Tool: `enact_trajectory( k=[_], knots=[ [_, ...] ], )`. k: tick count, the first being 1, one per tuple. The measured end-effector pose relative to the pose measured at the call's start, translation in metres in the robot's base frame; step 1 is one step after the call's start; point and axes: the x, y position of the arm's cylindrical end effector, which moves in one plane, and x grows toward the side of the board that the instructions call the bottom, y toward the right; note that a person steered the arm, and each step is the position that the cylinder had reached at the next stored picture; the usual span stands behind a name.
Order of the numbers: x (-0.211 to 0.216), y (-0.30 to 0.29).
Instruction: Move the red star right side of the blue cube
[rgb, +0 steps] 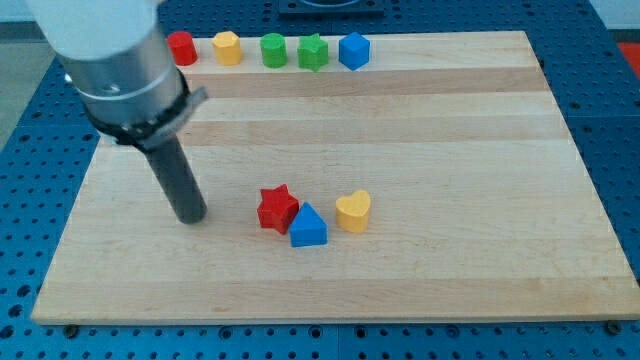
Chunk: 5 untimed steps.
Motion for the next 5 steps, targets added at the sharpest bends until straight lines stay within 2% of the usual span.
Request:
enact_trajectory(
  k=[1, 2, 4, 5],
  knots=[
    [0.016, 0.042],
    [0.007, 0.081],
    [-0.052, 0.139],
    [-0.074, 0.132]
  ],
)
